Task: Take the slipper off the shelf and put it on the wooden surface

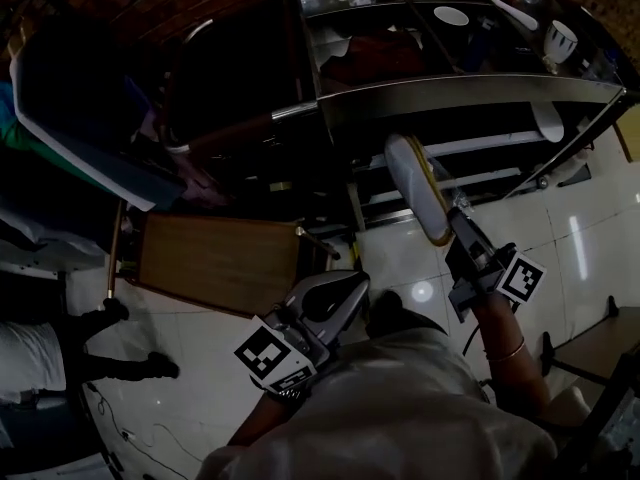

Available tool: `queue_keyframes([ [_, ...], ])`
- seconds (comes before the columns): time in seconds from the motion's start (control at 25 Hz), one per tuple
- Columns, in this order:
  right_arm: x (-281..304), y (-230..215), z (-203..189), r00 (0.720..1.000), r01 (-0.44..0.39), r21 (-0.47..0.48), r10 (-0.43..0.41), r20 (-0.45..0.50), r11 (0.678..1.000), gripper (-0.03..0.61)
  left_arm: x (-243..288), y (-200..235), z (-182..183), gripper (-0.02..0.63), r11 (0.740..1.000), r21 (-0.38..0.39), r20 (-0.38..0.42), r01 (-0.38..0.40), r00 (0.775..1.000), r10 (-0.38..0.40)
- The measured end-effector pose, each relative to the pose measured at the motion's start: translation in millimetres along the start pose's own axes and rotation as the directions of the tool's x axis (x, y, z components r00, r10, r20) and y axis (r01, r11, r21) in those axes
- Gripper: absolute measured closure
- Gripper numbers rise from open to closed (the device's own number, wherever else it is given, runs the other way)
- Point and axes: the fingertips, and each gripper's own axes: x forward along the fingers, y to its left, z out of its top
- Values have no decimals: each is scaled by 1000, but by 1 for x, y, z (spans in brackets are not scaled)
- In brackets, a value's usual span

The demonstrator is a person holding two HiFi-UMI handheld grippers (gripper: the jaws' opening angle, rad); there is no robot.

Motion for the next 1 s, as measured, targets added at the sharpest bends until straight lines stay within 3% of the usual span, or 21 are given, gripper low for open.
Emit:
queue_keyframes([
  [0.12,-7,46,-22,999,-21,-31,22,27,999,562,-41,-7,-1,620,1000,17,6,26,1000,-26],
  [0.4,1,139,-130,999,-52,-64,51,-17,997,575,-166,-13,0,620,999,5,20,42,999,-42],
  [0.68,47,210,-269,986,-142,64,147,-82,988,575,-299,-2,-17,620,999,-26,-5,-39,999,39],
  [0.84,98,233,-321,956,-254,150,271,-110,956,575,-347,4,-16,620,994,-16,-11,-108,994,108],
  [0.92,132,230,-344,944,-295,207,318,-87,933,575,-366,11,-11,620,986,-7,12,-165,986,165],
  [1.0,162,203,-370,959,-252,249,275,-65,935,575,-382,19,-7,620,977,0,29,-212,977,212],
])
